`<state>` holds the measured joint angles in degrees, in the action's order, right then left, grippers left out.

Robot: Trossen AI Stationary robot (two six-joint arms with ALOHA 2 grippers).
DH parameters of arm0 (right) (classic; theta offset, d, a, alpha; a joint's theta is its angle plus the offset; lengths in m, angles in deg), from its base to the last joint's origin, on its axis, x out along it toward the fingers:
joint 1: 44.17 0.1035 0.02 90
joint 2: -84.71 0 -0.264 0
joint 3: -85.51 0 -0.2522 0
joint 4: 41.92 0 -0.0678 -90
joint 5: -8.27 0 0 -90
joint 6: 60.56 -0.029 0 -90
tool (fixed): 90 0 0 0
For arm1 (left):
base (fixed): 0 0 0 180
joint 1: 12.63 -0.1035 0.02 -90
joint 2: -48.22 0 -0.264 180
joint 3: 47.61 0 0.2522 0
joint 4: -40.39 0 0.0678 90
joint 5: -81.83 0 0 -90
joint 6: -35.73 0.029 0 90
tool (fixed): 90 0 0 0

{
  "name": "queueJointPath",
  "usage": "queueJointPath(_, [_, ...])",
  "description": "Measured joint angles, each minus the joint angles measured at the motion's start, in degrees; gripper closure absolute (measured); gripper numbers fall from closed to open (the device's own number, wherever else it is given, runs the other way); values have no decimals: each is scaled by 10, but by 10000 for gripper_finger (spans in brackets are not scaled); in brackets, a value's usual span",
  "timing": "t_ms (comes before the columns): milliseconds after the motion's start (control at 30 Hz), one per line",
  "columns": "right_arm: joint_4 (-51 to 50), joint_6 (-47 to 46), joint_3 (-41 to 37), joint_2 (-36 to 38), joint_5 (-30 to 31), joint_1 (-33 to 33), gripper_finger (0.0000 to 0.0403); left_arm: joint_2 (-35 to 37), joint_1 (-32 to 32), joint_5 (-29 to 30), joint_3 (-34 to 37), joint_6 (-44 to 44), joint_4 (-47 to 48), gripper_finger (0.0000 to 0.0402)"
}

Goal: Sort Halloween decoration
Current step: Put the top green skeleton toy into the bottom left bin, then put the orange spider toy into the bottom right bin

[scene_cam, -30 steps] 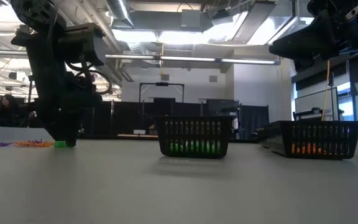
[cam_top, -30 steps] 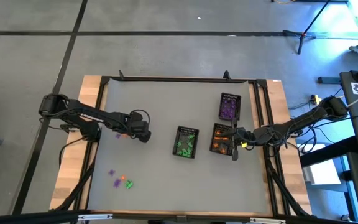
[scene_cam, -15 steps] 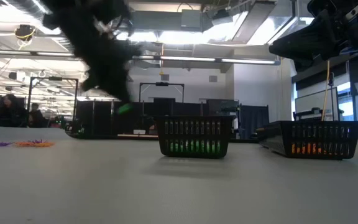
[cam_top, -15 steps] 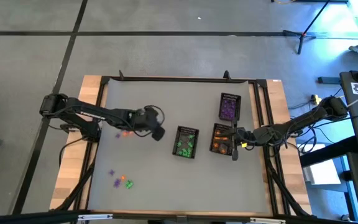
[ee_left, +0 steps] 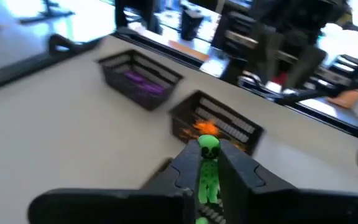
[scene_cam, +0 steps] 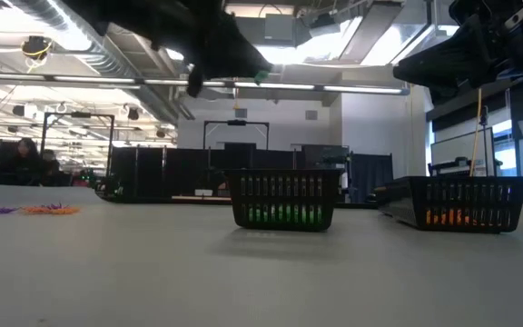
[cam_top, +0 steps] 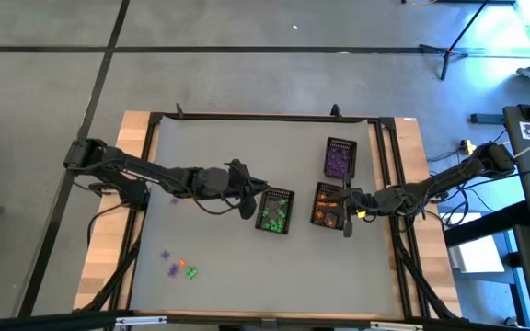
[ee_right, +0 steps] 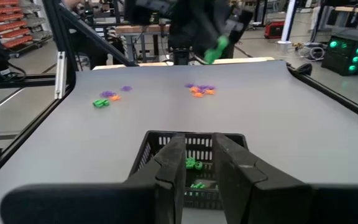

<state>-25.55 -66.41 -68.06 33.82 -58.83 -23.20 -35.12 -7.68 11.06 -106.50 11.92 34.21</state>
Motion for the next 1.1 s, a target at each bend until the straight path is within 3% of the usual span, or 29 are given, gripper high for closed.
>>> queueJointPath(167, [0,0,0,0,7,0,327,-59,0,-64,0,0,-50,322])
queueJointPath(433, [0,0,0,0,7,0,327,-69,-3,-70,1,0,-28,217])
queueJointPath(533, [-1,-2,0,0,6,0,327,-21,-9,-68,0,-2,52,204])
queueJointPath(667, [-3,-2,0,0,-1,0,327,52,-13,-43,0,-47,236,207])
queueJointPath(833, [-3,-3,0,0,-4,0,327,116,-8,37,0,-187,523,224])
queueJointPath(933, [-3,-3,0,0,-4,0,327,123,-7,56,0,-289,670,233])
queueJointPath(1000, [-3,-3,0,0,-4,0,327,122,-7,58,5,-343,734,238])
queueJointPath(1100, [-3,-3,0,0,3,0,327,119,-9,34,32,-382,749,244])
